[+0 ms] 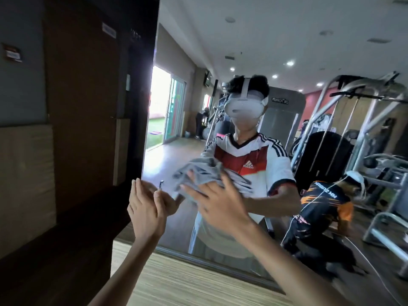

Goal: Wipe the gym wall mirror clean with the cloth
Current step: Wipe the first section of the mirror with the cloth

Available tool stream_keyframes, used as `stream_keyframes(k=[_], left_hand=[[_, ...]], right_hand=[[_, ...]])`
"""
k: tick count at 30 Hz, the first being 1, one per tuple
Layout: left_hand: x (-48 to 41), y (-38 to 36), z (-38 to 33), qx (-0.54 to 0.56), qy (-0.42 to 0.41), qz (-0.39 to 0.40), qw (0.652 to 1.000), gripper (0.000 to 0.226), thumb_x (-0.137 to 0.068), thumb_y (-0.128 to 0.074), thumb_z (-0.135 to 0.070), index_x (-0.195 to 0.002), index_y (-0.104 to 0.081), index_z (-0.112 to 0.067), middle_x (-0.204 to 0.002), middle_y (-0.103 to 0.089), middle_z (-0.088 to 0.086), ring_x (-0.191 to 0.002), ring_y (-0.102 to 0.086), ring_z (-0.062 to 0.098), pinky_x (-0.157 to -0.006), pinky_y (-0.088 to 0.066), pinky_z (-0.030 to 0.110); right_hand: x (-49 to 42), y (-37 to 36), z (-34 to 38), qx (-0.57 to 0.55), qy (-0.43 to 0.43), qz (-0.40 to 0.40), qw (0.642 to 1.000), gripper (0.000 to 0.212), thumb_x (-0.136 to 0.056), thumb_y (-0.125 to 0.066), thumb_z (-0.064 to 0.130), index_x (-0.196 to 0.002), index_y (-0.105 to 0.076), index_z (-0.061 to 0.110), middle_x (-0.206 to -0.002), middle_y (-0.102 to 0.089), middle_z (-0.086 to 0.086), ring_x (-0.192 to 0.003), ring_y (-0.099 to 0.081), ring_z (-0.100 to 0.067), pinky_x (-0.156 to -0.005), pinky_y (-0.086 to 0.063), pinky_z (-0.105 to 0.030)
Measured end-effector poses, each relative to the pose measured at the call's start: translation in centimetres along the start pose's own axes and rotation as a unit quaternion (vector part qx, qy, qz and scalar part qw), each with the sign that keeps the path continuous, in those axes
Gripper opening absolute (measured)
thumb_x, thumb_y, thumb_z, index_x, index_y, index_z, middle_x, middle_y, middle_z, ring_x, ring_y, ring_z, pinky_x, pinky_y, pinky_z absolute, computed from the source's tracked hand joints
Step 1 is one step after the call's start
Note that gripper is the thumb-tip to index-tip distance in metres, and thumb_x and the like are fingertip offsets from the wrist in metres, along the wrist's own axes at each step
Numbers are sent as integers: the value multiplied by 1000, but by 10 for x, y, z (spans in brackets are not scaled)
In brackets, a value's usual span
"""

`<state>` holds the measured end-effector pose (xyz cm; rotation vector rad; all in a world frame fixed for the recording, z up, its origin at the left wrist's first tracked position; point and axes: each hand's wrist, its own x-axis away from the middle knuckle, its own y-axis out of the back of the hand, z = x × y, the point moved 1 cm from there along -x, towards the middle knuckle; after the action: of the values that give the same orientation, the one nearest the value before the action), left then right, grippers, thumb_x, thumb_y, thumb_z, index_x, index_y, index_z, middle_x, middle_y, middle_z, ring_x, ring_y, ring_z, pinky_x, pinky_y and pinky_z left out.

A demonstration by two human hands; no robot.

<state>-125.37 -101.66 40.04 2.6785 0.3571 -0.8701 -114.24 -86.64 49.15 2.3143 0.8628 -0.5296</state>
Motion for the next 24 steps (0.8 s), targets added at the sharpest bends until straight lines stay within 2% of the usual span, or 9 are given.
stream_keyframes(k=[2, 4, 5, 8, 10, 15, 17, 20, 24], left_hand=[[5, -7, -7, -9, -19, -7, 1000, 81, -99, -24, -50, -154, -15, 9, -160, -16, 32, -149, -18, 42, -119, -21, 53], [10, -19, -15, -37, -13, -22, 999, 78, -101, -21, -47, -153, -11, 11, -160, -6, 36, -151, -6, 44, -121, -13, 55], [15, -26, -19, -48, -8, -24, 999, 76, -102, -20, -46, -154, -9, 9, -160, -1, 36, -152, 1, 44, -122, -7, 56], [31, -43, -30, -57, -32, -12, 998, 74, -104, -15, -49, -156, -2, 2, -160, 6, 34, -151, 14, 39, -122, 11, 49], [42, -54, -40, -47, -44, -9, 998, 74, -104, -12, -51, -157, 1, -1, -161, 8, 32, -151, 17, 37, -121, 16, 44], [54, -68, -60, -14, -11, -25, 1000, 75, -102, -17, -49, -154, 7, -1, -160, 12, 32, -151, 17, 37, -120, 19, 41], [63, -72, -71, -11, -39, -15, 999, 75, -101, -19, -50, -154, 10, -6, -161, 13, 31, -151, 19, 34, -119, 20, 40], [78, -82, -94, -9, -85, -27, 996, 72, -102, -23, -45, -156, 15, -16, -161, 11, 25, -151, 15, 33, -120, 18, 42], [104, -102, -138, -1, -85, -44, 995, 67, -103, -21, -47, -157, 5, -18, -161, -3, 32, -151, 1, 42, -120, 5, 52]], right_hand=[[25, 10, -42, 16, -25, -38, 999, 61, -97, -50, 38, -154, -33, 32, -159, -30, 3, -139, -39, -18, -122, 2, -54], [18, 24, -84, 30, -72, -75, 994, 52, -100, -44, 42, -151, -42, 31, -160, -30, -1, -141, -41, -24, -122, 2, -54], [8, 29, -99, 26, -108, -95, 989, 50, -101, -44, 41, -150, -43, 31, -160, -32, -3, -140, -43, -25, -122, -4, -55], [-21, 36, -100, 11, -194, -146, 970, 51, -102, -42, 40, -152, -41, 29, -160, -33, -5, -144, -39, -26, -115, -21, -59], [-20, 25, -79, 2, -184, -147, 972, 54, -100, -44, 36, -153, -38, 26, -160, -33, -7, -143, -39, -26, -113, -23, -56], [58, 7, -62, 12, -14, -65, 998, 61, -95, -52, 35, -154, -37, 31, -160, -35, -1, -132, -45, -19, -115, -28, -54], [103, 6, -88, 23, 4, -56, 998, 61, -94, -54, 38, -153, -38, 32, -160, -33, 0, -131, -41, -18, -115, -25, -55], [122, 23, -147, 28, -50, -100, 993, 56, -95, -55, 40, -149, -44, 33, -158, -35, -2, -138, -43, -24, -116, -21, -62], [76, 46, -189, -6, -186, -158, 970, 50, -98, -48, 39, -148, -48, 30, -157, -39, -6, -146, -34, -26, -107, -32, -63]])
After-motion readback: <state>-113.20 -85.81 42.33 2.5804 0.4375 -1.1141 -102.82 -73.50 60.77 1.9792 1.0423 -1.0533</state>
